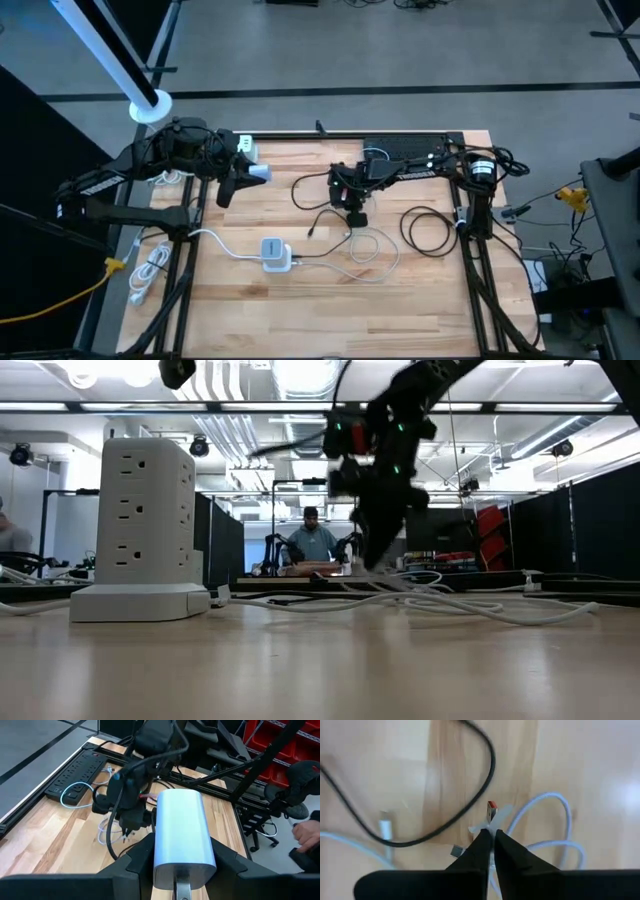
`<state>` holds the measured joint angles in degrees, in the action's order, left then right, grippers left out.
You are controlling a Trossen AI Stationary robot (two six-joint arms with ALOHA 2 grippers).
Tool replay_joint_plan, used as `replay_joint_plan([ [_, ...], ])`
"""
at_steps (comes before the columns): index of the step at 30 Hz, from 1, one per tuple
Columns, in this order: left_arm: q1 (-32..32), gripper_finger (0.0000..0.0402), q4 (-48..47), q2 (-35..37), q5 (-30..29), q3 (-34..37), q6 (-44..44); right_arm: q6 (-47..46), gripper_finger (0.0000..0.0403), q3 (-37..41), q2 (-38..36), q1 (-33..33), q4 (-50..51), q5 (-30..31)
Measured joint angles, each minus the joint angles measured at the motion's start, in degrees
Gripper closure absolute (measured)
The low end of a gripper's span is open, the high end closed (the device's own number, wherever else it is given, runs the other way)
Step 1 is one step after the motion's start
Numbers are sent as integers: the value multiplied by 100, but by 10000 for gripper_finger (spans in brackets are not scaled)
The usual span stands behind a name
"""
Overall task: Insert USB
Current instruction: Insert the left white charger cable into the purple charger adapter
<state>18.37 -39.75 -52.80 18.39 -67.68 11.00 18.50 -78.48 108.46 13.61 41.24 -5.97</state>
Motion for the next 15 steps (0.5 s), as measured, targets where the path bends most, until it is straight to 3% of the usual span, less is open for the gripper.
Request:
replay_joint_plan([
  [2, -2, 283, -19, 0, 0, 0, 2, -25, 401, -390, -67, -7, 292, 15],
  [5, -1, 283, -15, 0, 1, 0, 2, -278, 402, -723, -251, 20, -61, -42],
  [9, -2, 283, -15, 0, 0, 0, 3, -484, 403, -1001, -323, 212, -147, -1664],
  [10, 0, 283, -15, 0, 0, 0, 14, -673, 403, -1081, -338, 261, -138, -1638],
  [11, -2, 283, -15, 0, 0, 0, 24, -756, 403, -1144, -381, 275, -111, -984],
  [14, 0, 283, -14, 0, 1, 0, 24, -360, 403, -1212, -450, 281, 347, 1816],
  [15, 0, 283, -16, 0, 0, 0, 26, -202, 403, -1199, -430, 294, 542, 2346],
])
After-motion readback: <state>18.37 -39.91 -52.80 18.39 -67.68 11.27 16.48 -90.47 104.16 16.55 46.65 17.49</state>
